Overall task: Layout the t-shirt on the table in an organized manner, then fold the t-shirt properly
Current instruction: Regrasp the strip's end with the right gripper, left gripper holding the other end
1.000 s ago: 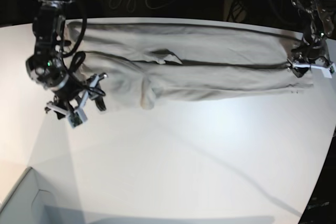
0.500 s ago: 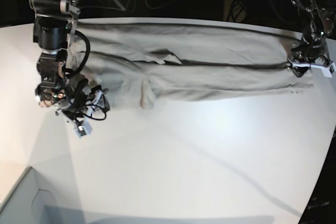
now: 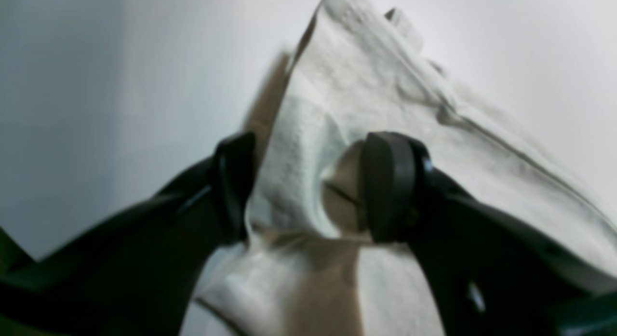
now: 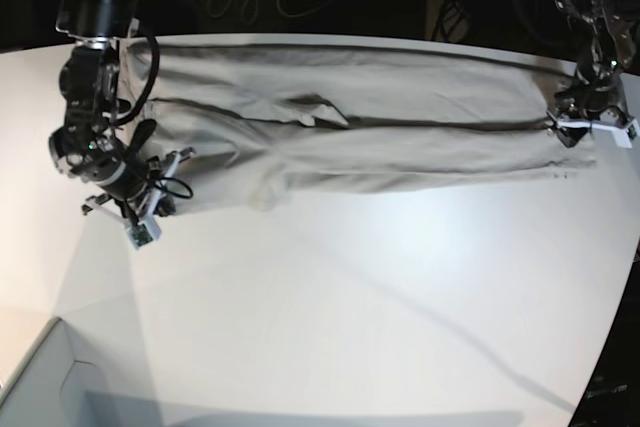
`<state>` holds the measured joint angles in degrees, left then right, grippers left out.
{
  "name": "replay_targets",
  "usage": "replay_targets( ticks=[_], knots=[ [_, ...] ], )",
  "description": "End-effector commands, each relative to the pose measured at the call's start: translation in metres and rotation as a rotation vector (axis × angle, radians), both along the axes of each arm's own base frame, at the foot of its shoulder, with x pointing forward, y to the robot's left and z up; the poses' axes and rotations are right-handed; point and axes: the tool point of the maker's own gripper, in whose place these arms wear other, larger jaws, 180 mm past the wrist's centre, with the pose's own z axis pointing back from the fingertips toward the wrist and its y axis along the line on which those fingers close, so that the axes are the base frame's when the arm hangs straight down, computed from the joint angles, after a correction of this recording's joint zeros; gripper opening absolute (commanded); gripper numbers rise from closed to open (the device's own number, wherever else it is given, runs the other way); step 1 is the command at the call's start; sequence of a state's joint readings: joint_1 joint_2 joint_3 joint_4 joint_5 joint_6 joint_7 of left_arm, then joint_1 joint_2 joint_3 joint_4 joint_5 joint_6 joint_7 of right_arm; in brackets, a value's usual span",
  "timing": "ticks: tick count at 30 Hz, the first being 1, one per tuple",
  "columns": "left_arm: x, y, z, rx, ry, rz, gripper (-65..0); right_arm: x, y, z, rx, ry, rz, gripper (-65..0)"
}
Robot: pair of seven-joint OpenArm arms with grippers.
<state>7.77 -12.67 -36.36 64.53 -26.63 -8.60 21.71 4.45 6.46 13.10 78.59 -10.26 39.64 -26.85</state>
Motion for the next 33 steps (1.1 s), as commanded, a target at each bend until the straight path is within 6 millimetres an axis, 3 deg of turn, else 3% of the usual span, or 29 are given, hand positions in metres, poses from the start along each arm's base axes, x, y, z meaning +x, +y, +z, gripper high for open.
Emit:
replay_targets(
  ticks=[1, 6, 9, 16, 25, 33],
  knots=[
    [0.003, 0.007, 0.007, 0.015, -0.011, -0.001, -30.4, 0.009, 0.006, 0.025, 0.016, -0.088, 0.013, -65.0],
    [0.003, 0.007, 0.007, 0.014, -0.012, 0.0, -30.0, -0.041, 0.007, 0.049, -0.039, -0.144, 0.02, -65.0],
    [0.006, 0.007, 0.009, 0.014, -0.018, 0.0, -29.9, -0.069, 0.004, 0.053, -0.037, -0.139, -0.028, -65.0],
    [0.012, 0.007, 0.012, 0.013, -0.028, -0.001, -29.8, -0.118, -0.009, 0.022, -0.009, -0.026, -0.125, -65.0],
    [0.012, 0.008, 0.012, 0.014, -0.028, -0.002, -29.7, -0.124, -0.008, -0.008, 0.028, 0.054, -0.141, -65.0],
    [0.012, 0.014, 0.016, 0.026, -0.026, -0.003, -30.4, -0.127, 0.002, -0.05, 0.124, 0.122, -0.158, -65.0]
  ],
)
